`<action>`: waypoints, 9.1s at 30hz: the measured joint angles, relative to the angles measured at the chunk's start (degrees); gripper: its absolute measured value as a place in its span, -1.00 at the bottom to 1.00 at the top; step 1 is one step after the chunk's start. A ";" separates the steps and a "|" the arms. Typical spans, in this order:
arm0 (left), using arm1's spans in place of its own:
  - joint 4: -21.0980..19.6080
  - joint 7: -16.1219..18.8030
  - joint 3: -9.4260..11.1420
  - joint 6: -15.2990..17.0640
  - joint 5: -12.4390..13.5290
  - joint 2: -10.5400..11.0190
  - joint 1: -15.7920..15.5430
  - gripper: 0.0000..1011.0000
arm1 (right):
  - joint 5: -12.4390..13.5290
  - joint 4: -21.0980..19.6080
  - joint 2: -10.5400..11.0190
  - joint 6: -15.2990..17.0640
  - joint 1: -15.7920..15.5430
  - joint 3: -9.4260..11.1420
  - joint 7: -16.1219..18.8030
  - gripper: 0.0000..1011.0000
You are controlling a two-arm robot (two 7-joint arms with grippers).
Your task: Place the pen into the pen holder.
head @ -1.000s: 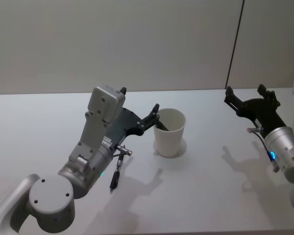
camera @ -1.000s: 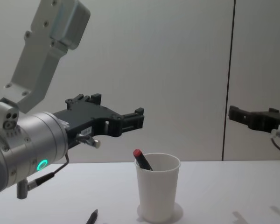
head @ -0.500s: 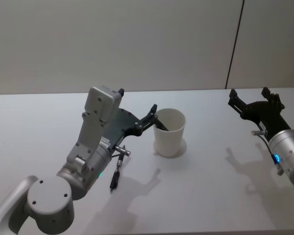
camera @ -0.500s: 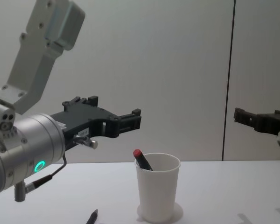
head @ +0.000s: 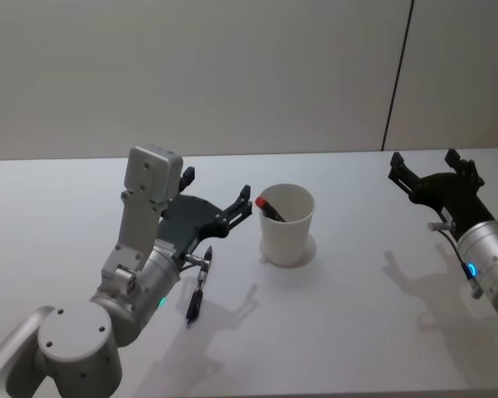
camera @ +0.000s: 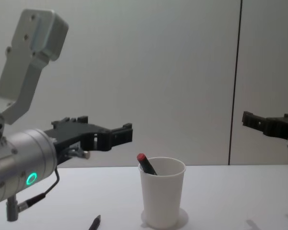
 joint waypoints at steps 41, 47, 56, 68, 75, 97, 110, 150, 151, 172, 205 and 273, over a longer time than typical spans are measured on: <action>5.07 0.88 -1.02 18.13 -7.19 -0.73 0.61 0.99 | 0.02 -0.17 0.09 0.07 -0.15 0.03 0.01 0.98; 5.63 1.32 -1.05 19.41 -6.85 -0.76 0.73 0.99 | 0.02 -0.17 0.09 0.07 -0.15 0.03 0.01 0.98; 6.90 1.58 -1.11 20.98 -6.13 -0.92 0.79 0.99 | 0.01 -0.17 0.08 0.07 -0.15 0.03 0.00 0.98; 9.15 0.98 -1.13 22.38 -4.82 -1.40 0.35 0.99 | 0.01 -0.16 0.09 0.07 -0.15 0.03 0.01 0.98; 10.37 0.38 -1.12 22.82 -3.94 -1.66 0.02 0.91 | 0.02 -0.16 0.09 0.07 -0.15 0.03 0.01 0.98; 12.03 0.07 -1.27 22.16 -2.33 -2.09 0.12 -0.38 | 0.02 -0.16 0.09 0.07 -0.15 0.03 0.01 0.98; 12.82 -0.89 -1.28 22.50 -1.33 -2.64 -0.22 -0.65 | 0.01 -0.16 0.09 0.07 -0.14 0.03 0.01 0.98; 2.32 5.79 -2.20 6.53 8.75 -0.42 3.65 -0.65 | 0.01 -0.16 0.09 0.07 -0.15 0.03 0.00 0.98; 2.06 5.86 -2.25 5.93 9.14 -0.34 3.72 -0.65 | 0.02 -0.16 0.09 0.07 -0.15 0.03 0.00 0.98; 0.63 0.58 -3.27 -12.09 15.93 0.41 2.87 -0.65 | 0.02 -0.16 0.08 0.07 -0.15 0.03 0.00 0.98; 10.60 -23.00 -3.70 -34.57 12.05 -1.87 -3.68 -0.65 | 0.02 -0.16 0.09 0.07 -0.15 0.03 0.00 0.98; 12.94 -27.07 -3.60 -37.69 10.84 -2.34 -4.75 -0.65 | 18.73 -8.56 2.39 2.33 -0.27 -1.69 33.58 0.98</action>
